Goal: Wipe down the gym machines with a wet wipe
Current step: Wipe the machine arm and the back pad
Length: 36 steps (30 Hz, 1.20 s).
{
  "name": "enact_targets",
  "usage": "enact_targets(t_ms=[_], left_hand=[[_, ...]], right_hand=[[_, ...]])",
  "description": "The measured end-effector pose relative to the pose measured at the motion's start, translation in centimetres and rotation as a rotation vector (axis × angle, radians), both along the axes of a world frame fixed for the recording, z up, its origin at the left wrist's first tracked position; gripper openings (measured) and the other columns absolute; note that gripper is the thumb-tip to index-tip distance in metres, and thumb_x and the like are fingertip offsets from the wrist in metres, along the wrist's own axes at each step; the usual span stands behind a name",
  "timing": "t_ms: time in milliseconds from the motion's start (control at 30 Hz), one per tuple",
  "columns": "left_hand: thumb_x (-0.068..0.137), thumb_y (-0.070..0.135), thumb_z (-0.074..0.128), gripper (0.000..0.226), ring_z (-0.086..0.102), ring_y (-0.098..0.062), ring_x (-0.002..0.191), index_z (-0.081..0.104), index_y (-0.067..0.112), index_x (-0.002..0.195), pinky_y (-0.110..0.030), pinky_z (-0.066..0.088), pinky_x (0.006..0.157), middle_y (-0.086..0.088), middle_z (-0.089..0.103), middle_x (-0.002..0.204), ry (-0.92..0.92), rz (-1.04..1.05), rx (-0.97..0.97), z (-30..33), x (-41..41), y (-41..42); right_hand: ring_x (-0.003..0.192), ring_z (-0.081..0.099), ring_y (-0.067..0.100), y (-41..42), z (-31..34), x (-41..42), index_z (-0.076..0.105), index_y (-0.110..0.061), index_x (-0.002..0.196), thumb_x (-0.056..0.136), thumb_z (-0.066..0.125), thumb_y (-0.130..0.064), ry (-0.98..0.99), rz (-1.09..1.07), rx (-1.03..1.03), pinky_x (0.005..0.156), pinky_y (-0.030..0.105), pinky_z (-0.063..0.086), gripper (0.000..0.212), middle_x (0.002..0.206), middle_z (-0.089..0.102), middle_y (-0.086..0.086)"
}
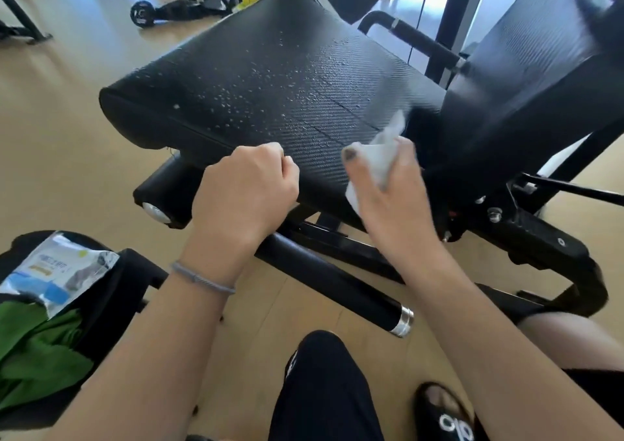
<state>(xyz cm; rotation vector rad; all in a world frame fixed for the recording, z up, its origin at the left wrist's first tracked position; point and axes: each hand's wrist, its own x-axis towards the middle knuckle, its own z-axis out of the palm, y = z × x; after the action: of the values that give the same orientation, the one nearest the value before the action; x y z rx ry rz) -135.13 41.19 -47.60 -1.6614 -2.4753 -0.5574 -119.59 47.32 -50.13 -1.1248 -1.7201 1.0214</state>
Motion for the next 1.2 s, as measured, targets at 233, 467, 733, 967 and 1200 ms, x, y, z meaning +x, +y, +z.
enact_targets(t_ms=[233,467,733,967,1200], left_hand=[[0.097,0.041,0.042,0.034,0.060,-0.023,0.063,0.050,0.020,0.071,-0.038,0.053,0.064,0.003,0.057,0.065,0.043,0.024,-0.076,0.0,0.3,-0.3],[0.097,0.038,0.043,0.034,0.054,-0.017,0.056,0.050,0.022,0.068,-0.031,0.039,0.052,0.004,0.055,0.063,0.064,0.038,-0.067,0.0,0.6,0.3],[0.096,0.036,0.045,0.034,0.053,-0.016,0.055,0.049,0.020,0.067,-0.029,0.034,0.050,0.003,0.055,0.061,0.063,0.050,-0.082,0.0,0.6,0.2],[0.098,0.038,0.045,0.033,0.055,-0.014,0.057,0.053,0.022,0.070,-0.027,0.035,0.050,0.004,0.056,0.062,0.043,0.068,-0.114,0.4,0.9,0.0],[0.096,0.038,0.044,0.033,0.055,-0.015,0.057,0.052,0.021,0.069,-0.030,0.042,0.052,0.005,0.057,0.062,0.042,0.085,-0.108,0.2,0.9,0.0]], right_hand=[[0.156,-0.011,0.015,2.1,-4.3,-1.2,-0.004,-0.019,0.162,0.102,0.001,-0.060,-0.783,0.213,0.439,0.126,0.035,-0.011,0.073,0.171,-0.006,0.005],[0.156,-0.013,0.015,6.3,-1.8,-6.8,-0.004,-0.019,0.162,0.108,0.008,-0.043,-0.746,0.283,0.288,0.126,0.034,-0.010,0.061,0.170,-0.010,0.004],[0.155,-0.016,0.011,1.8,-4.0,-0.3,-0.007,-0.018,0.161,0.106,0.001,-0.048,-0.797,0.228,0.354,0.125,0.031,-0.013,0.063,0.169,-0.012,-0.001],[0.155,-0.014,0.011,6.9,-2.4,-4.1,-0.007,-0.016,0.162,0.108,0.007,-0.044,-0.725,0.262,0.234,0.125,0.031,-0.011,0.062,0.170,-0.013,0.000],[0.143,0.042,0.026,4.7,-5.6,3.1,0.003,-0.019,0.163,0.107,0.014,-0.044,-0.634,-0.043,0.016,0.111,0.044,0.036,0.062,0.162,0.035,0.009]])
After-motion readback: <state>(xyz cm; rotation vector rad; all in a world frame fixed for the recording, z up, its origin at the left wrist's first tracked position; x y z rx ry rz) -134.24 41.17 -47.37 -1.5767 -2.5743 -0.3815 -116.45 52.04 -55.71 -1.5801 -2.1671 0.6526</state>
